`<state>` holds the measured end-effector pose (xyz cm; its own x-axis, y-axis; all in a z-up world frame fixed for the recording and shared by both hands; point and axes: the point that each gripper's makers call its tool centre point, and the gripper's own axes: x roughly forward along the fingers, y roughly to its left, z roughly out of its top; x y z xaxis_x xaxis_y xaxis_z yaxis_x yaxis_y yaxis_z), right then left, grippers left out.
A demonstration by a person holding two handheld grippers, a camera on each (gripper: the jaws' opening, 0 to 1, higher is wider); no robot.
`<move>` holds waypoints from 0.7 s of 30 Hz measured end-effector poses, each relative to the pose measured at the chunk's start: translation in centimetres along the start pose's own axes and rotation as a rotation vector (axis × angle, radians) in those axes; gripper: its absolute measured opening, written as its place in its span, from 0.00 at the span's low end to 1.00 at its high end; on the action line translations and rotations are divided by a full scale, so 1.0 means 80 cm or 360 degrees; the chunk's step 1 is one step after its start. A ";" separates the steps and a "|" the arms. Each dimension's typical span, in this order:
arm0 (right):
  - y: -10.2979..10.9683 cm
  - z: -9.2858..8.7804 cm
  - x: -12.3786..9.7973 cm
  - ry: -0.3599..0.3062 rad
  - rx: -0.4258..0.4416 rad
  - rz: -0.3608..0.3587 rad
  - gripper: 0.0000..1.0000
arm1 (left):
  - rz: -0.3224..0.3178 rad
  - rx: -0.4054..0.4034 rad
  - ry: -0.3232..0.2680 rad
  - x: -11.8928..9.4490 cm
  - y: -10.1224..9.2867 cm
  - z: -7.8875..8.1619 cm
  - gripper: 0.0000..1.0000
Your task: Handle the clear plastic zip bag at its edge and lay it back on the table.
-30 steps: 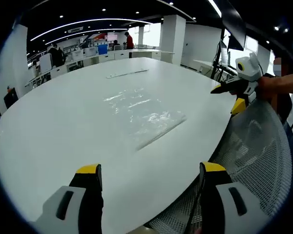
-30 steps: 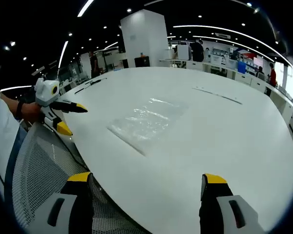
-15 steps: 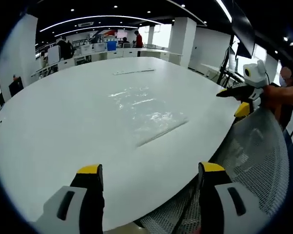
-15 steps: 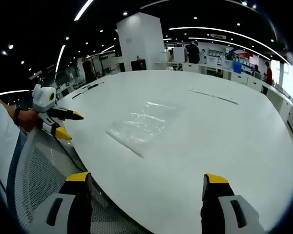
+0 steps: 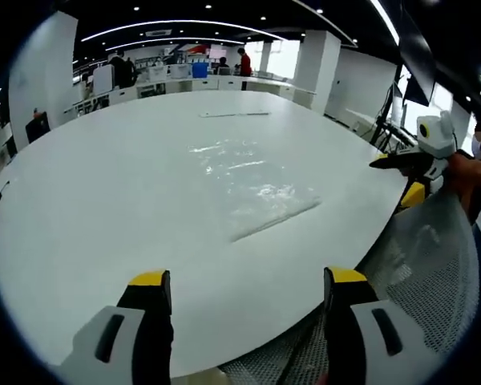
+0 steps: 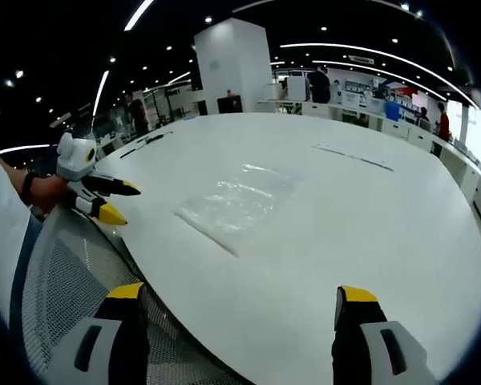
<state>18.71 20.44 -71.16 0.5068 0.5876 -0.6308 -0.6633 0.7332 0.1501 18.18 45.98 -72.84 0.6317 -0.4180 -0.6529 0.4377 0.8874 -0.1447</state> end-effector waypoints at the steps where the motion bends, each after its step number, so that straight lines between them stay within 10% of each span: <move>1: 0.000 0.002 -0.002 -0.0012 0.0004 -0.0001 0.97 | 0.0003 -0.0002 -0.0001 0.001 -0.002 0.001 0.77; 21: 0.006 0.010 -0.002 -0.0095 -0.0021 0.0047 0.96 | 0.0152 0.0019 0.0077 0.000 0.019 -0.007 0.74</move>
<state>18.78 20.99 -70.41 0.5185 0.6284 -0.5799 -0.6855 0.7109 0.1574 18.53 47.45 -73.50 0.6393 -0.3215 -0.6985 0.3846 0.9203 -0.0715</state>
